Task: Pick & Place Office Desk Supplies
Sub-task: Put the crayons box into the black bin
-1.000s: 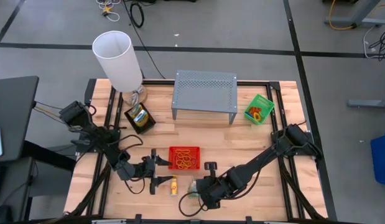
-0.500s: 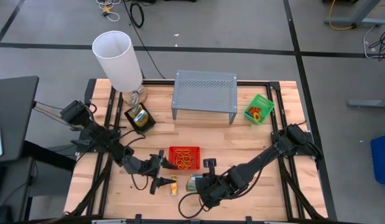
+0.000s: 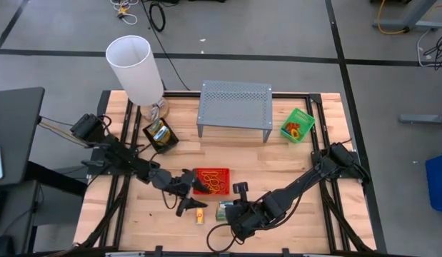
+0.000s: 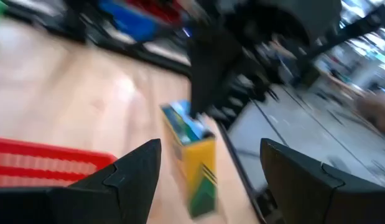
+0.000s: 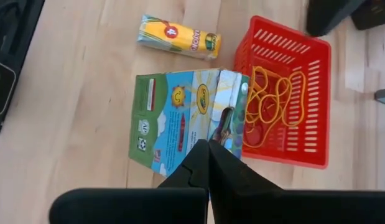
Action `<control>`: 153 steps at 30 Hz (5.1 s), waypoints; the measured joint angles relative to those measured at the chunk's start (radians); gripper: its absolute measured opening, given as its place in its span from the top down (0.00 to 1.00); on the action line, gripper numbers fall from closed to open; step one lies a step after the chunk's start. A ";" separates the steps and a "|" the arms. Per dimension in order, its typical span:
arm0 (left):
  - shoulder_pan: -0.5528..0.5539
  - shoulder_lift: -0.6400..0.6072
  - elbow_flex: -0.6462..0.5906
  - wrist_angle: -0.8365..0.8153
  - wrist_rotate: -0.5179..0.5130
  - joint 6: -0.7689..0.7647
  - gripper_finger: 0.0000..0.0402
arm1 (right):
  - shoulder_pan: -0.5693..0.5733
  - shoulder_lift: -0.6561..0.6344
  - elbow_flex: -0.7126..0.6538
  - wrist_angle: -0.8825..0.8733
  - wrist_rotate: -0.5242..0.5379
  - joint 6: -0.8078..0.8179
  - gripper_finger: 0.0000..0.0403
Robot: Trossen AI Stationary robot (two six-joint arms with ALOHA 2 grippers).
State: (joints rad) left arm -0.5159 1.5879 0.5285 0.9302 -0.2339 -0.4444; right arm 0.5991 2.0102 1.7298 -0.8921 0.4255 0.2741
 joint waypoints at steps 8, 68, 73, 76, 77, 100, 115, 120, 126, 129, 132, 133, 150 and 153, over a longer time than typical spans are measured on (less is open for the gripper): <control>0.049 0.000 0.138 -0.312 0.097 0.014 0.31 | 0.000 0.000 -0.016 0.002 0.047 -0.065 1.00; 0.262 0.221 0.641 -1.036 0.446 -0.102 0.26 | -0.037 0.007 -0.020 -0.052 0.100 -0.361 1.00; 0.262 0.252 0.667 -1.042 0.475 -0.084 0.26 | -0.043 0.007 -0.020 -0.045 0.102 -0.366 1.00; 0.262 0.252 0.673 -1.054 0.473 -0.051 0.28 | -0.042 0.007 -0.020 -0.044 0.102 -0.369 1.00; 0.262 0.252 0.674 -1.051 0.472 -0.042 0.29 | -0.042 0.007 -0.020 -0.043 0.102 -0.369 1.00; 0.262 0.246 0.675 -1.054 0.431 0.017 0.77 | -0.042 0.007 -0.020 -0.013 0.154 -0.334 0.90; 0.254 0.177 0.675 -1.160 0.304 0.095 0.77 | 0.011 -0.124 -0.020 -0.103 0.139 -0.134 0.42; 0.253 0.078 0.675 -1.244 0.204 0.115 0.77 | 0.046 -0.149 -0.020 -0.208 0.039 0.031 0.46; 0.254 -0.056 0.675 -1.394 0.062 0.123 0.77 | 0.070 -0.128 -0.068 -0.238 -0.078 0.136 0.50; 0.254 -0.121 0.675 -1.483 -0.002 0.114 0.77 | 0.070 -0.131 -0.167 -0.105 -0.130 0.131 0.51; 0.254 -0.176 0.675 -1.566 -0.061 0.095 0.77 | 0.065 -0.134 -0.290 0.050 -0.191 0.125 0.51; 0.256 -0.193 0.675 -1.602 -0.088 0.084 0.77 | 0.061 -0.134 -0.334 0.120 -0.206 0.124 0.51; 0.405 -0.216 0.617 -2.119 -0.318 -0.279 0.77 | 0.040 -0.138 -0.717 0.655 -0.259 0.141 0.51; 0.429 -0.216 0.584 -2.120 -0.315 -0.302 0.77 | 0.050 -0.138 -0.717 0.654 -0.260 0.117 0.51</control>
State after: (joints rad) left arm -0.0868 1.3720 1.1127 -1.1899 -0.5485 -0.7465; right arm 0.6495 1.8725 1.0130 -0.2379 0.1654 0.3916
